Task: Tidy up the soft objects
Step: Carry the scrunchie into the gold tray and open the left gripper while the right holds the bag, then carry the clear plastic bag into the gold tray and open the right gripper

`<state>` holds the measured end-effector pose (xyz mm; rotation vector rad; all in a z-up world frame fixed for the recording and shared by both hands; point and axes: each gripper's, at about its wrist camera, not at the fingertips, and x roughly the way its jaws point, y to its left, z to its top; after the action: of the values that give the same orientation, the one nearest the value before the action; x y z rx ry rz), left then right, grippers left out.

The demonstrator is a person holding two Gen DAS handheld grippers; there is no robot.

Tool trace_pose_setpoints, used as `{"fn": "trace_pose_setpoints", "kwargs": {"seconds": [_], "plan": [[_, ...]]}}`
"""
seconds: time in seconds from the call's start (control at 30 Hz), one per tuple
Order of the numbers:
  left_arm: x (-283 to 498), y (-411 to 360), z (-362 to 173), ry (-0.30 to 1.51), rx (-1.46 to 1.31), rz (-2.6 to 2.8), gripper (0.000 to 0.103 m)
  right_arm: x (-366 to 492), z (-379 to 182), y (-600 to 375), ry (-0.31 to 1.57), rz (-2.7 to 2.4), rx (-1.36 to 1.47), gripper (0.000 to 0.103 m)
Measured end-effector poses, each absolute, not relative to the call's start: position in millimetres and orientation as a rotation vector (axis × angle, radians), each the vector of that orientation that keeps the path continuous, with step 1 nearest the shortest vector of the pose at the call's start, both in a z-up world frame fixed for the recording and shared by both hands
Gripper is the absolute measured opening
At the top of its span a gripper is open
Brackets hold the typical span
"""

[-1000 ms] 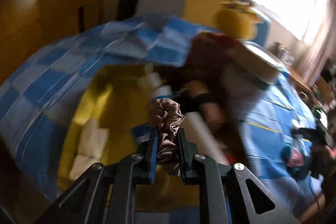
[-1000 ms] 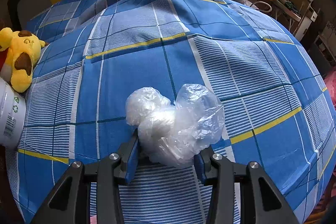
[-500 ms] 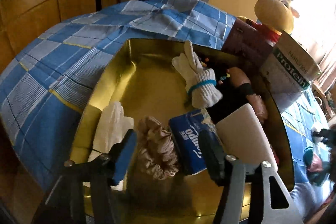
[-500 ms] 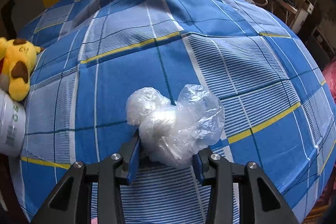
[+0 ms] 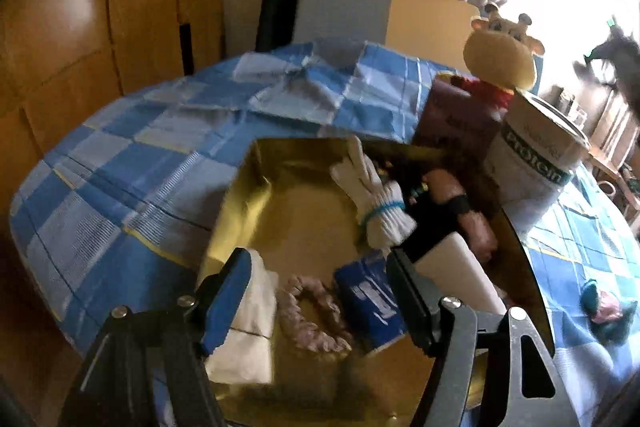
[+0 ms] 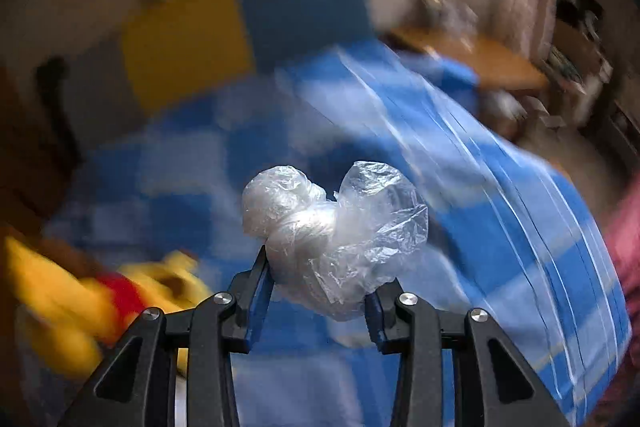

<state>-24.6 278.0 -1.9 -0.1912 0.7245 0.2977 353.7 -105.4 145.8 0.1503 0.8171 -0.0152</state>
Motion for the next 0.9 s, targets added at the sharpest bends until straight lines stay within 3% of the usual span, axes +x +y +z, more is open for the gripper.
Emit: {"fn": "trace_pose_setpoints", "kwargs": {"seconds": [0.13,0.3,0.53,0.77,0.9], "plan": [[-26.9,288.2,-1.4,0.722,-0.226,0.297,0.072,359.1,202.2,3.3,0.71,0.215,0.042,0.04],[-32.4,298.9,-3.5,0.728,-0.253,0.322,0.072,315.9,210.3,120.2,0.643,0.527,-0.152,0.04],[-42.3,305.6,4.7,0.699,-0.254,0.402,0.087,224.2,115.5,213.0,0.775,0.791,-0.441,0.04],[-53.6,302.5,11.6,0.69,-0.246,0.421,0.088,158.2,-0.6,226.6,0.981,0.851,-0.499,0.04],[-58.6,299.5,12.6,0.692,-0.236,0.451,0.089,132.0,-33.4,231.1,1.02,0.849,-0.496,0.04]]}}
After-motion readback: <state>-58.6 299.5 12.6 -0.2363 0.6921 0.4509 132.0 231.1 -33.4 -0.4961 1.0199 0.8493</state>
